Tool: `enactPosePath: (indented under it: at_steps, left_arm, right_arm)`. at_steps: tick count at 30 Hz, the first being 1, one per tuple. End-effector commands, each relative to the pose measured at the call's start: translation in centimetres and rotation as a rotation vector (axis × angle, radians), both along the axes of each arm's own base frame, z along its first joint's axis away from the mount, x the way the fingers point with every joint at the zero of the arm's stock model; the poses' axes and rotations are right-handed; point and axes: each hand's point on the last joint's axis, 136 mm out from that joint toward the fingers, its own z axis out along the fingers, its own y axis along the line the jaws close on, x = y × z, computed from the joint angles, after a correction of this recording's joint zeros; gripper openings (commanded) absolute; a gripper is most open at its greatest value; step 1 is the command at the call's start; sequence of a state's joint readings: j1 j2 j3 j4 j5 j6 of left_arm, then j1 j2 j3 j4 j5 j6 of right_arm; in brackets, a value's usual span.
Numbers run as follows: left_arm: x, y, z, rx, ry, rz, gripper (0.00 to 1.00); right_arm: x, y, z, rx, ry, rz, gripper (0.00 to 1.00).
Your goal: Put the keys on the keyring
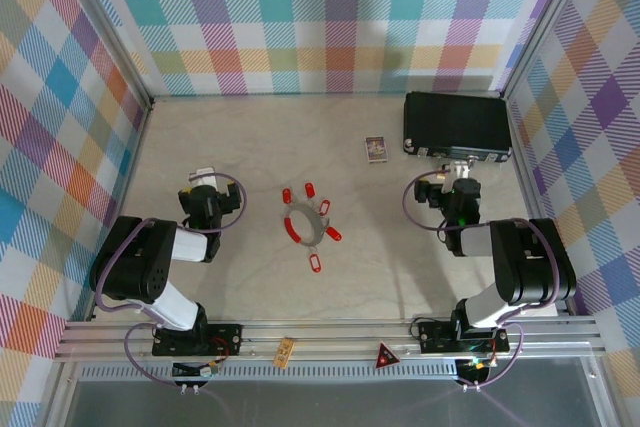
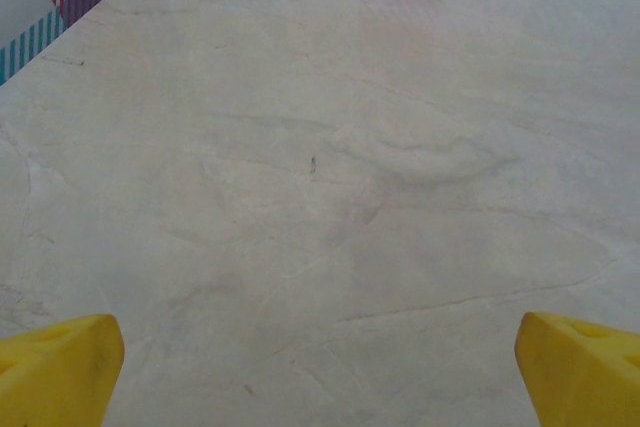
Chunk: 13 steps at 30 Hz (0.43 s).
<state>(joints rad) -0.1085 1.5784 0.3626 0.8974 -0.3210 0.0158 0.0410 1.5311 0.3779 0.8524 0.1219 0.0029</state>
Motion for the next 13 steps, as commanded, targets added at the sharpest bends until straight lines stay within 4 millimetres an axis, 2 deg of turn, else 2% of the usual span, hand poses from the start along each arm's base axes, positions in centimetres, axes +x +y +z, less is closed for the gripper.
enactPosePath:
  at_steps: [1, 13]
  left_arm:
    - [0.92, -0.39, 1.09, -0.03, -0.042, -0.017, 1.0]
    - [1.08, -0.97, 1.0, -0.03, -0.035, -0.052, 1.0]
  right_arm:
    - [0.64, 0.2, 0.65, 0.035, -0.016, 0.018, 0.99]
    - [0.68, 0.17, 0.75, 0.035, -0.02, 0.017, 0.99]
